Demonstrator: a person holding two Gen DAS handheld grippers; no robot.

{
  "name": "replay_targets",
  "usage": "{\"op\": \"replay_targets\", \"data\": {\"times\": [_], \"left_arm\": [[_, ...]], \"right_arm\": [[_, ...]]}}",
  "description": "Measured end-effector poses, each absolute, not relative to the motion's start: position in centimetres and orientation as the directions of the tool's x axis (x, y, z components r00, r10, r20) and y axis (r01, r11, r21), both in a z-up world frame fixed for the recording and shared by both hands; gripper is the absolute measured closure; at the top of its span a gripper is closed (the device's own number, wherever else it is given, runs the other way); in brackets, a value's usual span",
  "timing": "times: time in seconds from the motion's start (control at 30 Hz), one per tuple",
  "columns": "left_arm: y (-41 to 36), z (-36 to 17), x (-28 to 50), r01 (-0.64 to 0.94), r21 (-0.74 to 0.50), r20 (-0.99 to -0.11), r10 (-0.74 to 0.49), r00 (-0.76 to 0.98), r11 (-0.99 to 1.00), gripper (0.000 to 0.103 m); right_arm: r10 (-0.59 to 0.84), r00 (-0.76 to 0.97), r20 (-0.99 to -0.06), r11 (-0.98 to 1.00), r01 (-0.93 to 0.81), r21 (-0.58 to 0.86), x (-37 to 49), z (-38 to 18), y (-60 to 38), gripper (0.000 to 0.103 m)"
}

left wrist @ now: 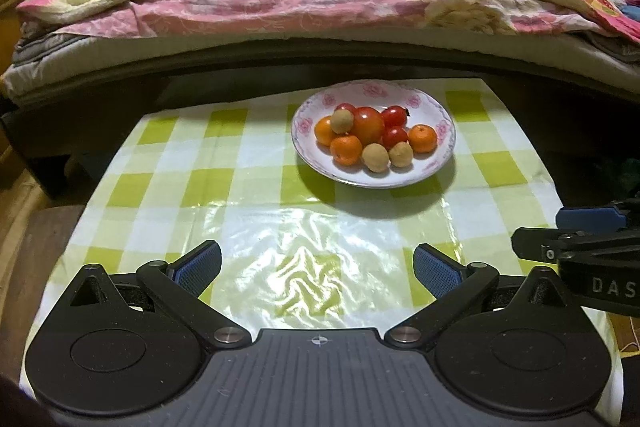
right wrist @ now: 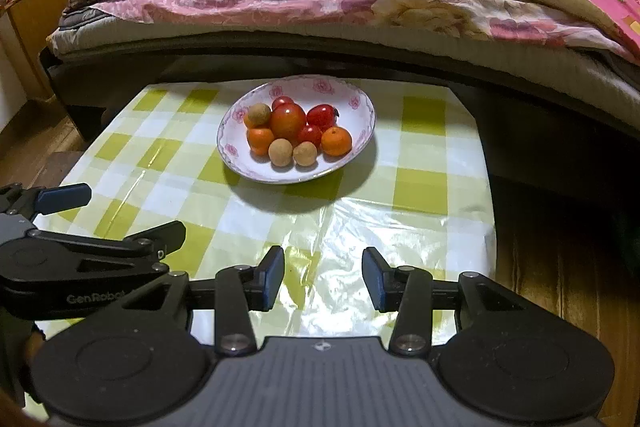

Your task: Organize fruits

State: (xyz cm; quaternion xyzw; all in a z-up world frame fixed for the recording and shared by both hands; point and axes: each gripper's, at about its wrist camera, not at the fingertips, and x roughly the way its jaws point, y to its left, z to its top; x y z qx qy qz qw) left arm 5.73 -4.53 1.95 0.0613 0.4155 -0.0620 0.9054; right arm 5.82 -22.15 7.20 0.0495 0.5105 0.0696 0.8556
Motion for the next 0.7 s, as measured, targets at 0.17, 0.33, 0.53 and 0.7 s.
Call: {"op": "replay_targets", "data": {"times": [0.17, 0.33, 0.53, 0.7], "left_arm": [[-4.5, 1.8, 4.8, 0.166, 0.051, -0.767, -0.068, 0.638, 0.985, 0.0], [-4.3, 1.4, 4.2, 0.158, 0.05, -0.776, -0.061, 0.628, 0.986, 0.0], [-4.2, 1.5, 3.3, 0.164, 0.024, -0.782, -0.084, 0.618, 0.986, 0.0], [-3.8, 1.1, 2.7, 0.16, 0.01, -0.795, -0.089, 0.601, 0.987, 0.0]], "right_arm": [[0.172, 0.463, -0.869, 0.985, -0.069, 0.158, 4.9, 7.3, -22.1, 0.058], [0.179, 0.455, -0.873, 0.984, -0.073, 0.163, 3.6, 7.5, -21.8, 0.058], [0.193, 0.441, -0.877, 0.981, -0.083, 0.174, 2.3, 7.6, -21.4, 0.058], [0.192, 0.432, -0.881, 0.981, -0.086, 0.172, 1.5, 7.6, -21.1, 0.058]]}}
